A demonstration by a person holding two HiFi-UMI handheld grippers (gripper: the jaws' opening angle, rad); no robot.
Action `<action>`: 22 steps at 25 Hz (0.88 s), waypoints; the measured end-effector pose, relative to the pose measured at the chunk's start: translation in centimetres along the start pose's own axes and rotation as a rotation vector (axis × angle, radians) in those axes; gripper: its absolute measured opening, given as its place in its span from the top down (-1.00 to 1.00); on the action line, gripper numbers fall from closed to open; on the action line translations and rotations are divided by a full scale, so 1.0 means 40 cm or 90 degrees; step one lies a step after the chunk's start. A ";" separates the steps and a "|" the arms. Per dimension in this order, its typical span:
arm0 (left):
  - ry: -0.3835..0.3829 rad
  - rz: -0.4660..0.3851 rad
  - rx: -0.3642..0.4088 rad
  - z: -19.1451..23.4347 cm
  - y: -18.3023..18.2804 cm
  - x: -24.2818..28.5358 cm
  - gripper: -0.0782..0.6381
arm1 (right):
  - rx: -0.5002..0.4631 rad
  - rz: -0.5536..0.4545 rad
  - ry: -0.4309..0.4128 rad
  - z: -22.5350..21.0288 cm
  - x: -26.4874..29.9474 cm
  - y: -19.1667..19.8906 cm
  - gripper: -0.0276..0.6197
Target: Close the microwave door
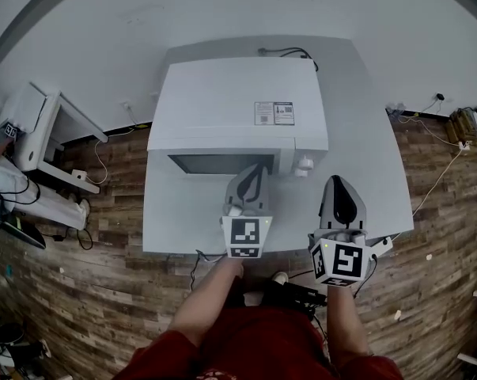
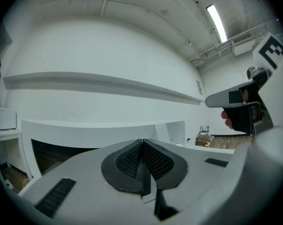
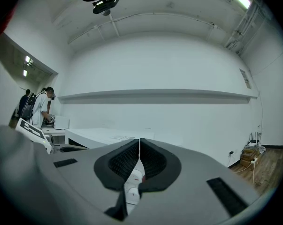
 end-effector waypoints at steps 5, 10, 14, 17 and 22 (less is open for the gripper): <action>-0.040 -0.009 0.010 0.084 -0.043 -0.070 0.70 | 0.010 -0.012 -0.037 0.090 0.023 -0.012 0.83; -0.092 -0.015 0.016 0.185 -0.085 -0.154 0.70 | 0.019 -0.022 -0.087 0.205 0.056 -0.018 0.83; -0.130 -0.016 0.018 0.258 -0.118 -0.229 0.70 | 0.025 -0.034 -0.125 0.300 0.075 -0.033 0.83; -0.149 -0.019 0.021 0.298 -0.134 -0.270 0.70 | 0.027 -0.041 -0.145 0.355 0.087 -0.039 0.83; -0.162 -0.028 0.021 0.333 -0.162 -0.314 0.70 | 0.027 -0.044 -0.161 0.410 0.093 -0.048 0.83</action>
Point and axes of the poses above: the fingertips, and each gripper's own axes: x forward along the fingers, z to its left, y out of its underside, the point moved 6 cm from there along -x, backward along the fingers, and after that the axes turned 11 degrees about -z, right-handed, at the moved point
